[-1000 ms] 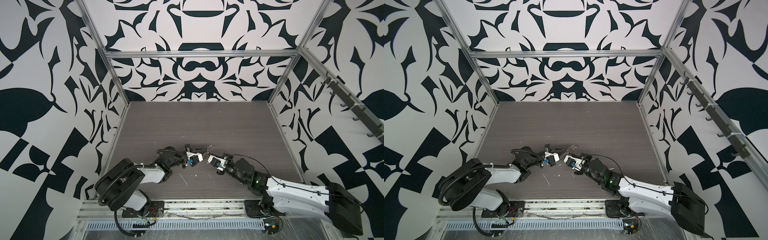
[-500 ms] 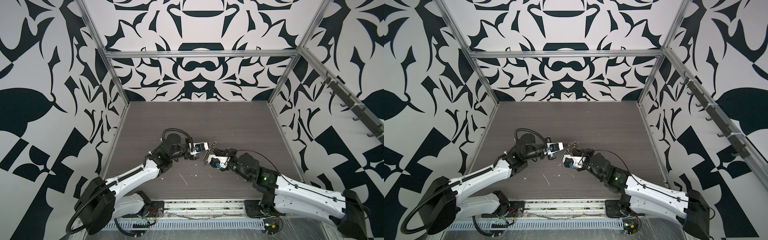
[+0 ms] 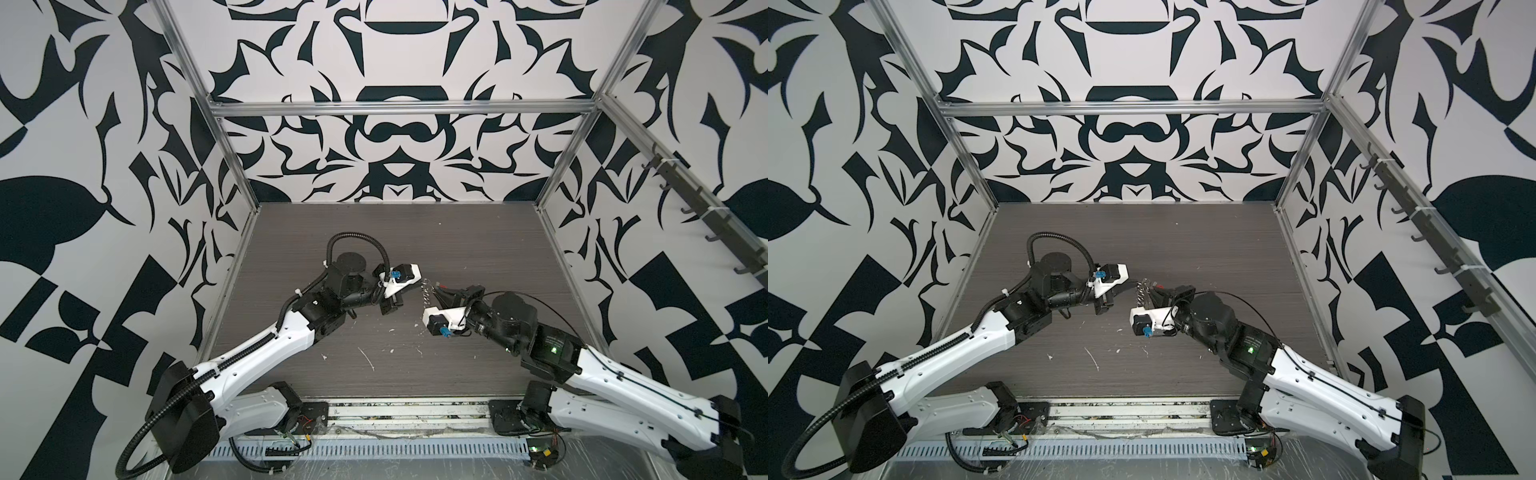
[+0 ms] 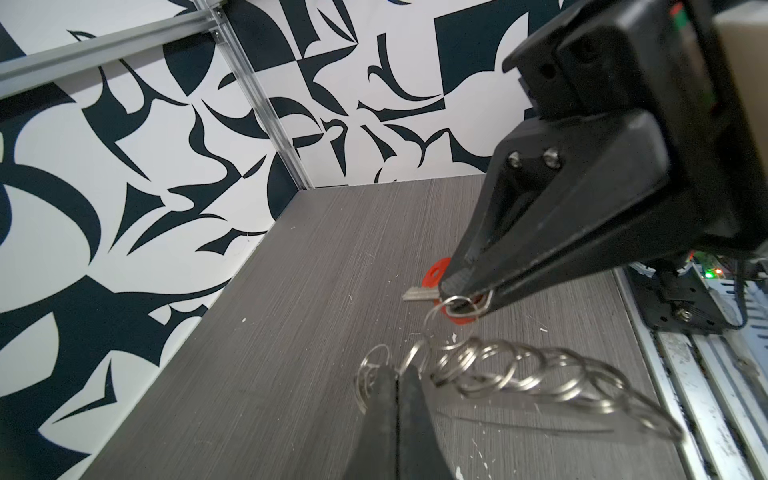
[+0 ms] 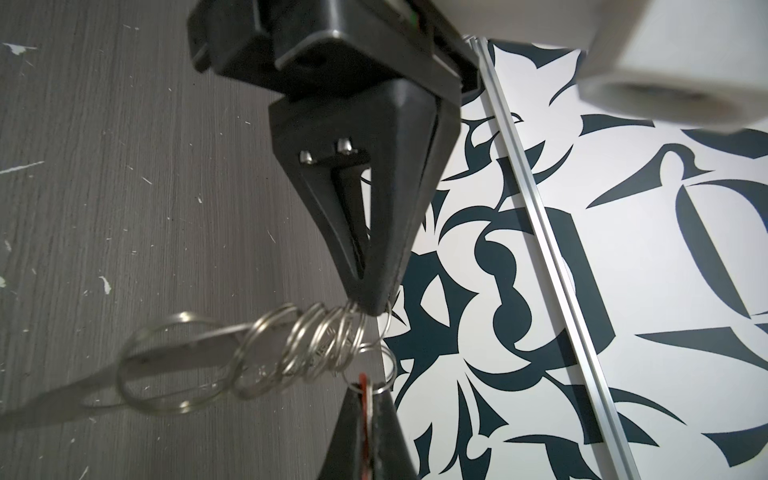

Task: Remove the keys from the keyring

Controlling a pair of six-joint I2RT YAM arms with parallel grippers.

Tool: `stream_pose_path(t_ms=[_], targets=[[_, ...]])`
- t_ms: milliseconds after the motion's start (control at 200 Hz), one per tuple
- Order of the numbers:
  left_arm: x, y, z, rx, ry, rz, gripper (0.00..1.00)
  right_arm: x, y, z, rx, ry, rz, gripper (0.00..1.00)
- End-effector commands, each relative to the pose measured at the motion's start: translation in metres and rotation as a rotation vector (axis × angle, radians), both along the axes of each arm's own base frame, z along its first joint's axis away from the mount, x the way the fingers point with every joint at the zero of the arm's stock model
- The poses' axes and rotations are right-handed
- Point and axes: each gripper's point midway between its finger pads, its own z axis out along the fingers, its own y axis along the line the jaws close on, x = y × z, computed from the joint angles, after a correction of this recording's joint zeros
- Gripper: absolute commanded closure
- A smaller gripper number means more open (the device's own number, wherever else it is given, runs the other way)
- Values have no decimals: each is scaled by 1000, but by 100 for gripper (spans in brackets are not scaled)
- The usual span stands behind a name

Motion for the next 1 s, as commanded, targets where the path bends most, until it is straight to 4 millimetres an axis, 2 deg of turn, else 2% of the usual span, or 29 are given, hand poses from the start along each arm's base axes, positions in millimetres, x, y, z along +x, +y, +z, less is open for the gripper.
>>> stream_pose_path(t_ms=[0,105,205,245,265,365,475,735,880,995], targets=[[55,36,-5,57,48,326,100,-14,5,29,11,-56,105,100],[60,36,-7,85,92,348,100,-5,9,34,-53,-131,111,100],[63,32,-13,147,162,346,100,3,13,51,-50,-153,143,100],[64,32,-9,160,184,350,100,5,16,58,-53,-163,159,100],[67,29,-20,189,220,348,100,6,17,61,-54,-167,166,100],[74,29,-22,203,321,355,100,10,22,77,-56,-189,201,100],[79,32,-15,169,406,349,100,10,25,96,-35,-198,229,100],[77,30,2,134,524,295,100,14,29,135,33,-188,276,100],[78,29,8,126,523,291,100,18,39,149,59,-175,309,100],[77,28,14,119,521,279,100,23,39,159,74,-162,320,100]])
